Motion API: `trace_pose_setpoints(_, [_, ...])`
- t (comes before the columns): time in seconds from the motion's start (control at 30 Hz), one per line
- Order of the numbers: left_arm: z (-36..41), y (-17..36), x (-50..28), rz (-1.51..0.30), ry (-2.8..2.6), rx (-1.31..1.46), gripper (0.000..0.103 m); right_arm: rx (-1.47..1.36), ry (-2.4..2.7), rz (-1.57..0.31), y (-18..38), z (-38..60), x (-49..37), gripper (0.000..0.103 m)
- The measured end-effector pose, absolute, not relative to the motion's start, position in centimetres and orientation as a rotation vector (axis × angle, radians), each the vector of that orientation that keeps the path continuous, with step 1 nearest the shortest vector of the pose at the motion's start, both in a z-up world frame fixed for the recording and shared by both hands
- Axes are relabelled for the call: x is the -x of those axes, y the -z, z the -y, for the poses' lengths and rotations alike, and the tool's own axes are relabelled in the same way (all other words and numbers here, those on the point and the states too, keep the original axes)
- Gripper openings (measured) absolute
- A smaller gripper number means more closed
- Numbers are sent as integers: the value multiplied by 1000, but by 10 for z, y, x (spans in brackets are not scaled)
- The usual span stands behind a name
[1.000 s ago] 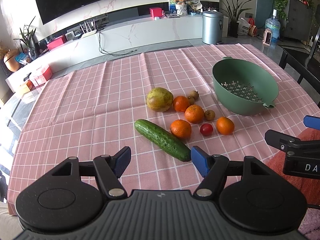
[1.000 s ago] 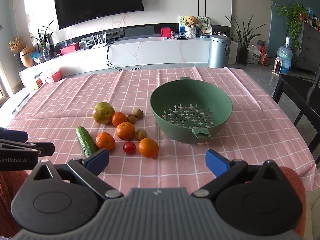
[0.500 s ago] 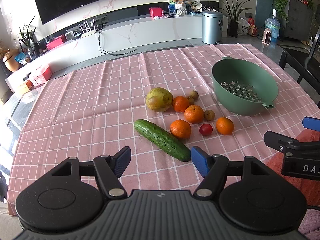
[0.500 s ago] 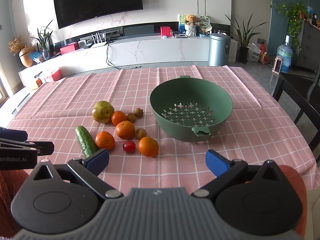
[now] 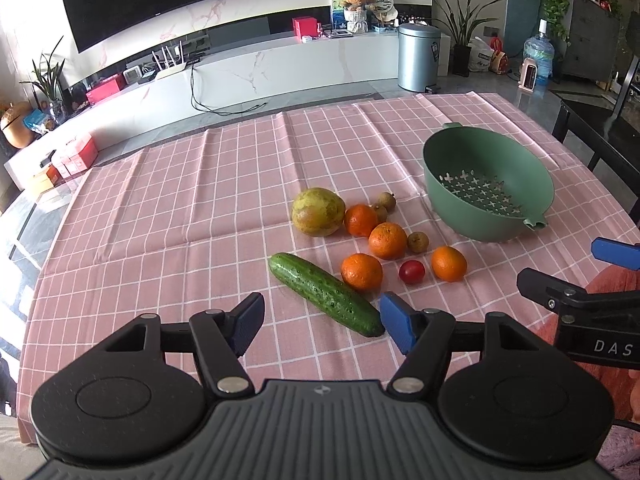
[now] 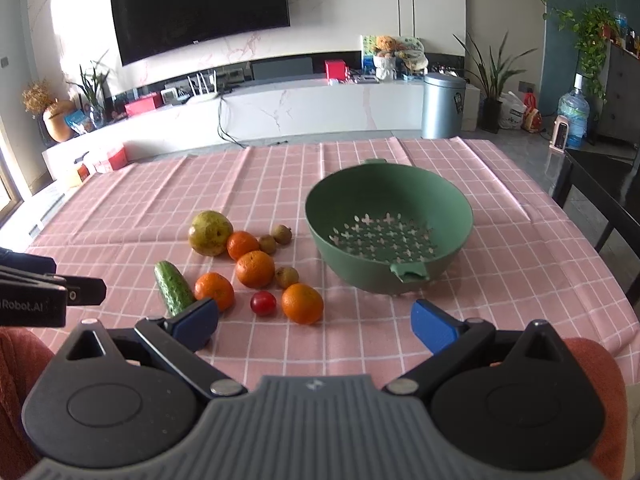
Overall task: Organize fruits
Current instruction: 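Grasp the yellow-green pear with the left tool while the right tool grasps an orange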
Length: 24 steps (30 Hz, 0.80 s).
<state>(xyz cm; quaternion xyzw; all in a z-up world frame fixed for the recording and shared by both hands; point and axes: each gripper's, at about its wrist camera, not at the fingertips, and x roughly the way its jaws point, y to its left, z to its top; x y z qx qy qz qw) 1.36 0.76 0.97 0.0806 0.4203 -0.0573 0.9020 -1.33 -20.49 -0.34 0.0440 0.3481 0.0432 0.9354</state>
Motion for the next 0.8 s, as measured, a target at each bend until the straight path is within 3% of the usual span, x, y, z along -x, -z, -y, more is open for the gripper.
trace_pose_setpoints(0.1, [-10,-17,-23,-872,140,-164,67,-86,-128,-702,2,203,2,96])
trace_pose_setpoints(0.2, [-10,-16,-35,-884,168,-153,59,-63,-149,-705,3,196,-10,81])
trace_pose_setpoints(0.27, [-9,-13,-45,-893,193,-141,52,-58,-165,-716,9,192,-18,79])
trace_pose_setpoints(0.33, [-9,-9,-54,-900,198,-140,51,-61,-172,-730,18,190,-26,58])
trace_pose_setpoints(0.37, [-8,-8,-59,-899,202,-141,50,-71,-173,-752,23,191,-31,55])
trace_pose_setpoints(0.5, [-10,-3,-84,-918,240,-144,51,-150,-175,-837,45,198,-51,55])
trace_pose_setpoints(0.57, [-9,1,-98,-918,259,-176,59,-160,-168,-861,52,199,-61,55])
trace_pose_setpoints(0.8, [-12,36,-148,-984,290,-215,70,-239,-156,-920,78,208,-89,51])
